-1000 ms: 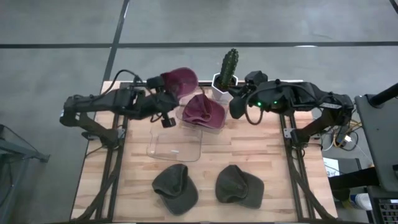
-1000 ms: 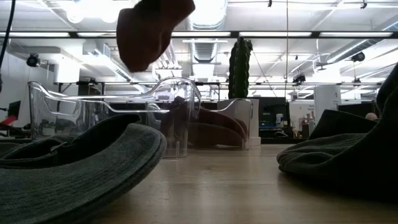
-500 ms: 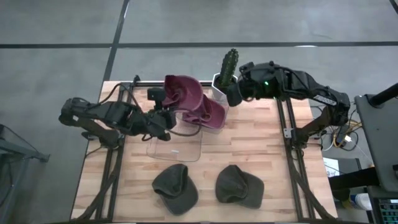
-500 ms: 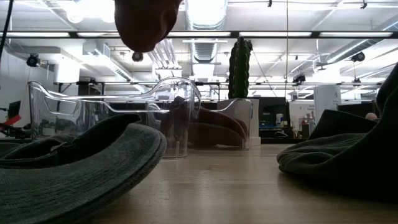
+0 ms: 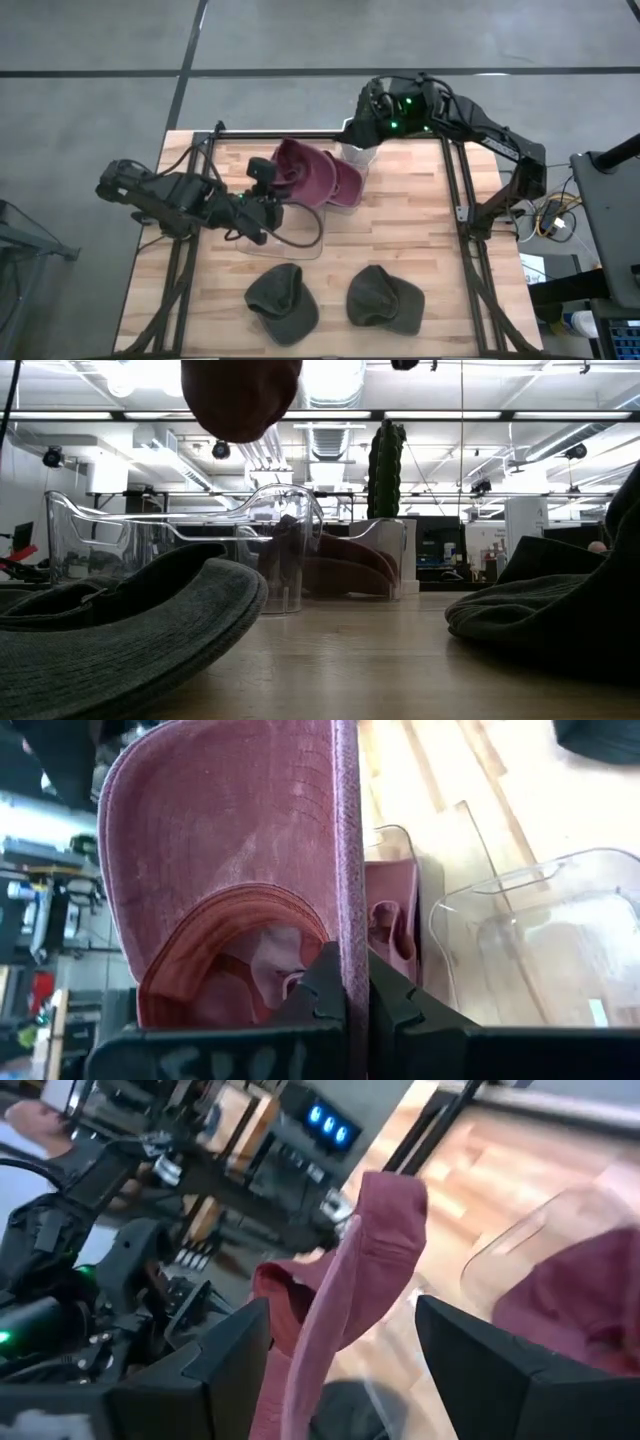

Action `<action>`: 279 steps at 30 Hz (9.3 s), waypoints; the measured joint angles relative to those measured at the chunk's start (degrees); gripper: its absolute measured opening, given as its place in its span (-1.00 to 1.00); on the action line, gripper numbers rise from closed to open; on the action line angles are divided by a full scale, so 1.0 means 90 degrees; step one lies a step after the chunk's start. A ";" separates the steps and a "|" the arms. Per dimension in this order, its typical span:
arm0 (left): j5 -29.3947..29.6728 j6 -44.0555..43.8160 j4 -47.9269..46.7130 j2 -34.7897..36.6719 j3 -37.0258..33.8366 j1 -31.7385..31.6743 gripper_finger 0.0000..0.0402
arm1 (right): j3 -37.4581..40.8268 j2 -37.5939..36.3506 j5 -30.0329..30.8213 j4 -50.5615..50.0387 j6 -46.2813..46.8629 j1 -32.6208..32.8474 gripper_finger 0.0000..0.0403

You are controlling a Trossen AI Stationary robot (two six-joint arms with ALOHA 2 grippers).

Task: Pick & Place hat
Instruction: Put the red cap into the top transparent bin

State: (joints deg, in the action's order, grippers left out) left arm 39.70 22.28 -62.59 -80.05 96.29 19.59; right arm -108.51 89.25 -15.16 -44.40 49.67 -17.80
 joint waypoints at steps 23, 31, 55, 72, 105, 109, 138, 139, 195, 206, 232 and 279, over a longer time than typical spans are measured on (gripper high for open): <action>0.0027 0.0552 0.0149 -0.0170 0.0000 0.0219 -0.98 | 0.0000 0.0983 -0.2519 0.0059 0.0552 -0.0319 0.11; -0.0097 0.0546 0.0181 -0.0170 0.0000 0.0216 -0.98 | -0.0007 0.1108 -0.2696 0.0064 0.0609 -0.0244 0.07; 0.0356 -0.0481 0.0234 -0.0148 0.0057 0.0221 -0.69 | -0.0015 0.1149 -0.2505 0.0125 0.0198 -0.0076 -0.93; 0.2069 0.0328 0.0151 -0.0097 0.0895 0.0215 -0.66 | -0.0590 0.0996 -0.0883 0.0669 -0.0088 -0.0059 -0.94; 0.2566 0.1081 0.0747 -0.0352 0.1462 0.0148 -0.66 | -0.0661 0.0974 -0.0630 0.1292 -0.0031 -0.0071 -0.94; 0.2650 0.0305 0.1410 -0.0364 0.1467 0.0117 -0.64 | -0.0653 0.0974 -0.0631 0.1320 0.0073 -0.0074 -0.94; 0.2408 -0.1380 0.1632 -0.0569 0.2303 0.0058 -0.59 | -0.0650 0.0985 -0.0658 0.1472 0.0129 -0.0057 -0.94; 0.2357 -0.1574 0.1344 -0.0560 0.2352 0.0060 -0.58 | -0.0648 0.0992 -0.0648 0.1479 0.0129 -0.0057 -0.94; 0.3058 -0.6363 0.1911 -0.0168 0.2382 0.0393 -0.42 | -0.0702 0.0807 0.3204 0.5053 -0.3842 0.0674 -0.94; 0.3574 -0.5741 0.2454 -0.0523 0.2380 0.0358 -0.42 | -0.0720 0.0802 0.3590 0.5539 -0.3540 0.0705 -0.94; 0.3978 -0.5115 0.3067 -0.0709 0.2376 -0.0422 -0.43 | -0.0699 0.0909 0.3704 0.5490 -0.3706 0.0895 -0.94; 0.1572 -0.4332 0.1741 0.0302 0.2382 -0.0566 -0.97 | -0.0714 0.0534 0.2649 0.0244 -0.3820 0.1080 0.38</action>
State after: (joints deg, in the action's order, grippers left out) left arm 53.85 -16.71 -46.92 -77.33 117.73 14.50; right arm -114.93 94.05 8.68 -42.20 15.28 -8.08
